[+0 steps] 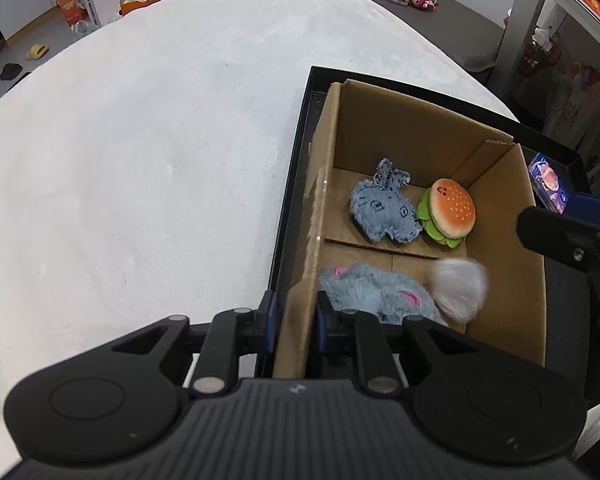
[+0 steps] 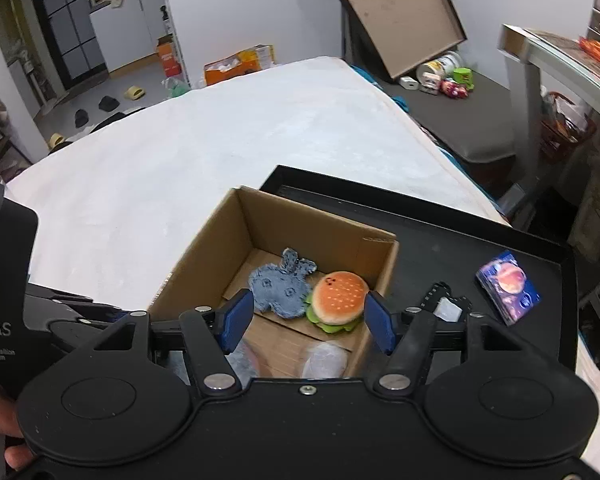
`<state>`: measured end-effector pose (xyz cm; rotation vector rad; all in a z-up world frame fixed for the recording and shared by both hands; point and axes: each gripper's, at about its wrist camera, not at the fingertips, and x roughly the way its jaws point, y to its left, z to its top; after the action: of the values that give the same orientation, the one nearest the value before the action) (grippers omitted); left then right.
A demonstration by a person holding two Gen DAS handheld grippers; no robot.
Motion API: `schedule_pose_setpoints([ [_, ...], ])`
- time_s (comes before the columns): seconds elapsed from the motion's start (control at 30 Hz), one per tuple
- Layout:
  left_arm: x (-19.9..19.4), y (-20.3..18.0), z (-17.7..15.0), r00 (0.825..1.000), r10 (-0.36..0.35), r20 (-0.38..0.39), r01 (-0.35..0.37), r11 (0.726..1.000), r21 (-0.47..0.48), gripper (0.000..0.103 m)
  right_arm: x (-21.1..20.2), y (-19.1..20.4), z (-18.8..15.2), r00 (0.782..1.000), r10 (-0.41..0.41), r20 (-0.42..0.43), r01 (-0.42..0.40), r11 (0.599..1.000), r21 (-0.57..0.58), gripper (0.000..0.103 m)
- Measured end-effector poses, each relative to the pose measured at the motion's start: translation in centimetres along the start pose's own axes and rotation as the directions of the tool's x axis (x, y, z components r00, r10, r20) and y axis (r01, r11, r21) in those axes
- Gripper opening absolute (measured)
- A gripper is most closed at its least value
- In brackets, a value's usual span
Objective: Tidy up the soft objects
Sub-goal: 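Carry the white bundle with the right tool and release it into the box, then move the right tool to the purple tissue pack and grasp it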
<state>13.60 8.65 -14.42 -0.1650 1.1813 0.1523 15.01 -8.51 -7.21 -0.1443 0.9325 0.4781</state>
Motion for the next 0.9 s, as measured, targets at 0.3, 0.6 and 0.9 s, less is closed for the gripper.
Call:
schedule_pose_setpoints([
  [0.3,-0.7,-1.6,-0.1,0.999,0.032,0.020,-0.033,0.999,0.034,0.019,-0.9,-2.7,-0.9,1.000,-0.011,0.012,0.011,0.998,0.065,0.065],
  [0.6,-1.5,-2.5,0.1,0.998,0.065,0.021,-0.066,0.997,0.044,0.023,-1.5,-5.4,-2.0,0.999,-0.026,0.034,0.022,0.994,0.111,0.075],
  [0.9,-1.5,-3.3,0.5,0.995,0.095,0.010,-0.096,0.994,0.051,0.033,-1.6,-7.6,-2.7,0.998,-0.031,0.045,0.024,0.989,0.146,0.082],
])
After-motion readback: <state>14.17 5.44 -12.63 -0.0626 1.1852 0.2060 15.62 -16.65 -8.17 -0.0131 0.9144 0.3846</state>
